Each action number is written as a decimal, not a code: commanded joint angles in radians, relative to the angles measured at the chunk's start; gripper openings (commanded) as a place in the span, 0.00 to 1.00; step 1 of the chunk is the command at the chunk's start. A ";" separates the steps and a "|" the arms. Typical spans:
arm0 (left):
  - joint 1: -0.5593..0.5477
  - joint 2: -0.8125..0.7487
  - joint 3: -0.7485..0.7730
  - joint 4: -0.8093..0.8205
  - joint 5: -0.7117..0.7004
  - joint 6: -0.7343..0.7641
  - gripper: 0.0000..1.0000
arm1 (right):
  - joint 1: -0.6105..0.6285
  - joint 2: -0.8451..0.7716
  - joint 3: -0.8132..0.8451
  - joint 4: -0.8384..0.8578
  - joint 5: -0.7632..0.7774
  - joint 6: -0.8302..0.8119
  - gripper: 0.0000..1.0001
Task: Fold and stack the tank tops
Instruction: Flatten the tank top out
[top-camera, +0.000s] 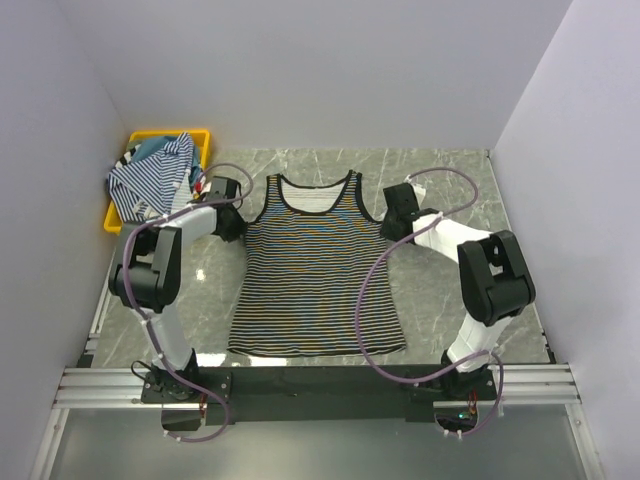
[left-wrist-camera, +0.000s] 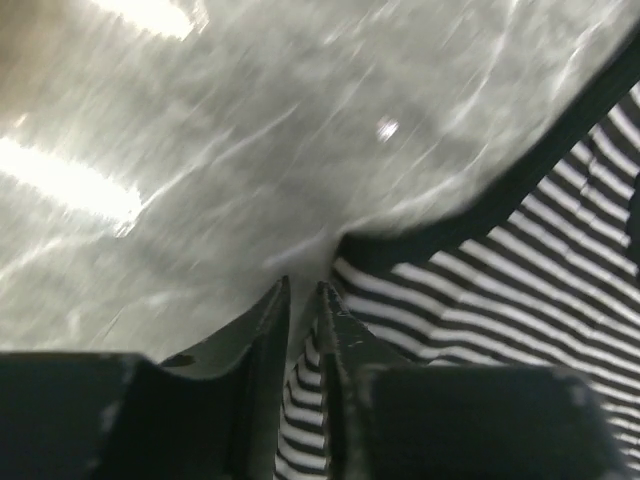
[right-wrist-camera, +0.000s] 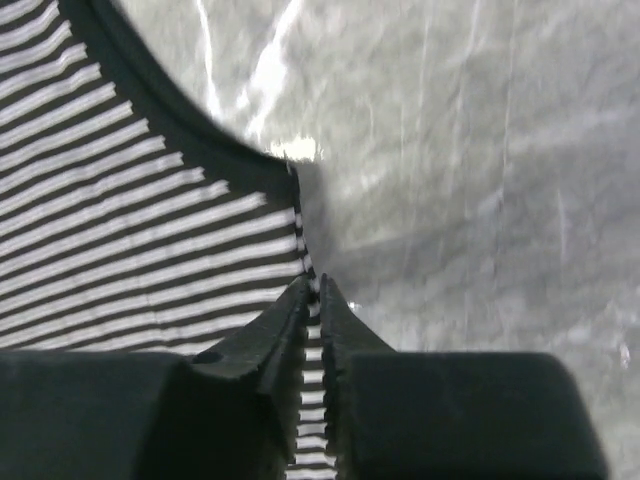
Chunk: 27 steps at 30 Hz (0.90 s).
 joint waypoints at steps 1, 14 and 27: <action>0.000 0.052 0.072 -0.004 0.006 0.032 0.22 | -0.022 0.046 0.085 -0.008 0.003 -0.027 0.13; 0.010 0.142 0.251 -0.056 0.022 0.037 0.10 | -0.134 0.158 0.247 -0.076 -0.079 -0.062 0.01; 0.066 0.070 0.252 -0.067 0.022 0.034 0.37 | -0.074 0.040 0.069 0.021 -0.156 0.002 0.50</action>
